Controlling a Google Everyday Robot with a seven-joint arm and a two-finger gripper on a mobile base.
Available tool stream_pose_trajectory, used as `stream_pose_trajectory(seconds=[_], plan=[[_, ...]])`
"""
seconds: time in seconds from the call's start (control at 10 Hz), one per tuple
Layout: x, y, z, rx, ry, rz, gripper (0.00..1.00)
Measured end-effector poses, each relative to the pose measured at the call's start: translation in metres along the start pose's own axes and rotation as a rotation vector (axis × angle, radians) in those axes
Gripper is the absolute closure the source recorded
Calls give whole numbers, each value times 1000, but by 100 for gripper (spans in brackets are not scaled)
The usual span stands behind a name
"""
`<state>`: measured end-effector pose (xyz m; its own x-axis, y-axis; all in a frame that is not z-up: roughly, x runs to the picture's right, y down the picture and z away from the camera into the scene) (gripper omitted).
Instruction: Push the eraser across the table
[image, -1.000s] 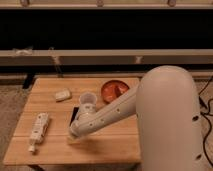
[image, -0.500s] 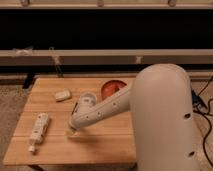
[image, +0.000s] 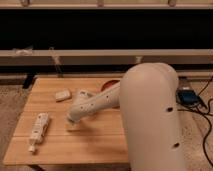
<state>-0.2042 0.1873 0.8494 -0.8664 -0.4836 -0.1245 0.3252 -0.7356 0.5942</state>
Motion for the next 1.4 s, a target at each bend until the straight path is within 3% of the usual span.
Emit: stream_pose_trajectory(seconds=[0.4, 0.8, 1.0, 1.4], plan=[[-4, 34, -5, -54, -35, 25, 40], [-5, 46, -24, -99, -28, 29, 40], [-2, 36, -52, -107, 7, 0, 40], [-6, -6, -97, -95, 101, -33, 40]])
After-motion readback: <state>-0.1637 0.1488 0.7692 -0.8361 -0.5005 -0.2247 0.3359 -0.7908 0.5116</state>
